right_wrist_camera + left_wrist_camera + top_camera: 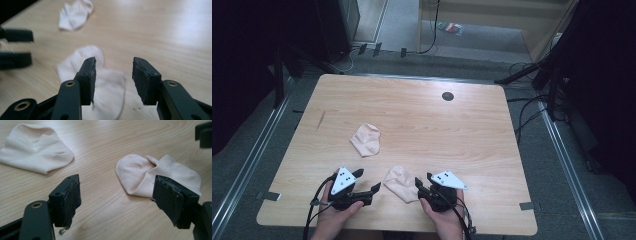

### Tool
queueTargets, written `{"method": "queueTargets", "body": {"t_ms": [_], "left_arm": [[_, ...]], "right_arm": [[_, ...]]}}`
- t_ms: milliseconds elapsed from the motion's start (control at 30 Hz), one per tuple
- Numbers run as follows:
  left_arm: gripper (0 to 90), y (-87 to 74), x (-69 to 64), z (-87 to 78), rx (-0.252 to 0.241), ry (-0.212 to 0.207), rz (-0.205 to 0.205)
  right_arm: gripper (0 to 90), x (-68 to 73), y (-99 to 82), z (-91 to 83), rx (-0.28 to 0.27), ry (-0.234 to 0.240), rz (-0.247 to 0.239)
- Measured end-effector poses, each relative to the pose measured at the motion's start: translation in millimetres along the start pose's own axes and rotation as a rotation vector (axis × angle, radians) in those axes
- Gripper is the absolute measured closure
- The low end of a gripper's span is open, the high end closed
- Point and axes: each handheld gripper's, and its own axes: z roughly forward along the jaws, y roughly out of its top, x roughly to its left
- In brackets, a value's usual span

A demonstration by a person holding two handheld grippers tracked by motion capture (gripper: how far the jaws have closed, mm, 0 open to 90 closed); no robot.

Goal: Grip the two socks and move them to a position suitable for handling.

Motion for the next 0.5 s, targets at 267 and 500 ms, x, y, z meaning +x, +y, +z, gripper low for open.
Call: {"method": "queueTargets", "body": {"t_ms": [267,500], "left_arm": [[23.5,-1.3,-1.4,2.9,0.013,0.002,-0.001],[23.8,-1.7,-2.8,3.1,0.017,-0.004,-0.003]], "right_arm": [[52.3,-4.7,-11.1,24.3,0.103,-0.005,-0.010],[66.5,5.9,-10.9,38.8,0.132,-0.077,-0.113]]}}
